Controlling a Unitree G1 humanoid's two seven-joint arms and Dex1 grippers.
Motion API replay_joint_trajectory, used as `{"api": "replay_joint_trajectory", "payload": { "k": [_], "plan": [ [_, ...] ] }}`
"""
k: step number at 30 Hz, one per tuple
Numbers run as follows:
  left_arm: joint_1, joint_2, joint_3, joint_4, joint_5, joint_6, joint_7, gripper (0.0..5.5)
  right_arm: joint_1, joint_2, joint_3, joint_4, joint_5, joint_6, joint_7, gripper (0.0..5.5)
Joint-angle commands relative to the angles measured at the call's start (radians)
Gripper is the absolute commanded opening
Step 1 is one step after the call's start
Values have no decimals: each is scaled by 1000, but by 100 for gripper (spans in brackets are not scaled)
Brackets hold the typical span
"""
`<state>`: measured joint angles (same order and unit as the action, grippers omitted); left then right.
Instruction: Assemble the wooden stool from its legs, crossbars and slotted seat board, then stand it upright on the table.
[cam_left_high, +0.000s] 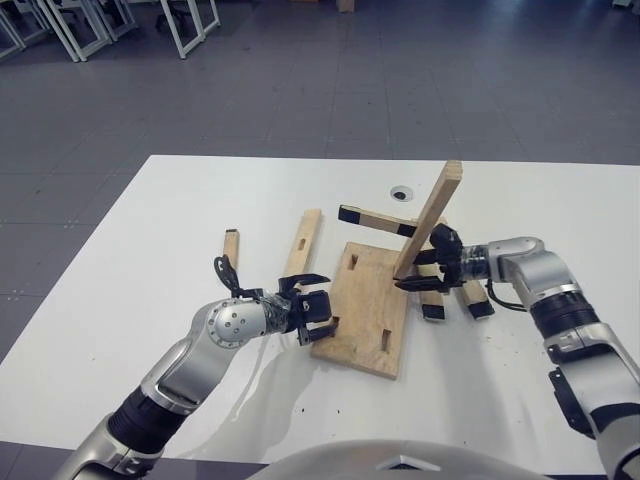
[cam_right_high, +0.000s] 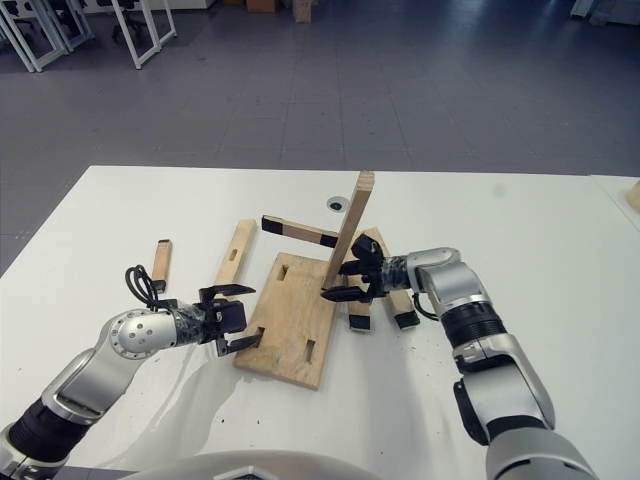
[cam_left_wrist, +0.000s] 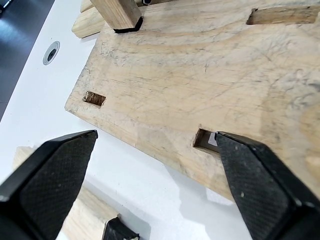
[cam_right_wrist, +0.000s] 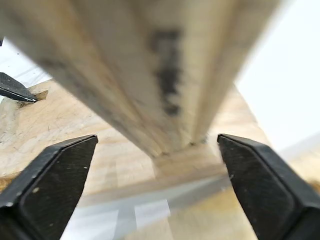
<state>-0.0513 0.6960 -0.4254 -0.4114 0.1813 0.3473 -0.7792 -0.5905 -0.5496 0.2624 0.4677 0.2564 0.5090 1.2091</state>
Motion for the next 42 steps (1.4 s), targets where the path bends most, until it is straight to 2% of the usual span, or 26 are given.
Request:
{"api": "replay_joint_trajectory", "payload": {
  "k": [1, 4, 6, 7, 9, 11, 14, 17, 19, 22, 26, 28, 30, 32, 34, 36, 39, 42],
  "plan": [
    [75, 10, -44, 38, 22, 45, -15, 439, 33, -102, -133, -179, 62, 84, -23, 530],
    [87, 7, -37, 33, 22, 56, 0, 439, 108, -175, -214, -336, 70, 122, -80, 544],
    [90, -1, -35, 27, 22, 72, 11, 439, 182, -227, -256, -420, 39, 167, -152, 509],
    [89, -7, -35, 22, 22, 83, 15, 439, 200, -213, -304, -451, 26, 200, -242, 491],
    [83, -20, -39, 12, 21, 108, 24, 439, 175, -128, -414, -541, 14, 261, -467, 448],
    [81, -31, -44, 2, 20, 130, 31, 439, 57, 1, -492, -625, 48, 328, -661, 409],
    [75, -43, -52, 1, 24, 147, 37, 439, -192, 242, -629, -683, 201, 510, -907, 409],
    [70, -52, -60, 5, 29, 153, 40, 439, -343, 386, -699, -699, 313, 610, -1047, 409],
    [65, -55, -66, -3, 30, 161, 39, 439, -362, 430, -703, -693, 351, 658, -1091, 409],
    [63, -57, -69, 5, 33, 154, 41, 439, -335, 426, -685, -685, 344, 666, -1126, 409],
    [58, -55, -68, 9, 33, 152, 39, 439, -468, 418, -730, -701, 345, 472, -1179, 409],
    [53, -52, -68, 2, 31, 158, 32, 439, -482, 423, -726, -721, 368, 467, -1201, 409],
    [48, -50, -67, -5, 30, 165, 28, 439, -372, 458, -682, -746, 385, 538, -1220, 409],
    [43, -49, -67, -12, 30, 171, 23, 439, -155, 495, -588, -756, 363, 582, -1220, 409],
    [36, -47, -69, -16, 29, 175, 16, 439, 31, 512, -521, -729, 327, 562, -1202, 409],
    [29, -44, -68, -20, 28, 179, 8, 439, 124, 520, -507, -693, 304, 523, -1199, 409],
    [37, -40, -59, -27, 24, 191, 11, 439, 79, 542, -524, -709, 348, 488, -1210, 409],
    [74, -63, -43, -49, 23, 260, 52, 439, -89, 554, -613, -743, 449, 430, -1243, 409]
  ]
}}
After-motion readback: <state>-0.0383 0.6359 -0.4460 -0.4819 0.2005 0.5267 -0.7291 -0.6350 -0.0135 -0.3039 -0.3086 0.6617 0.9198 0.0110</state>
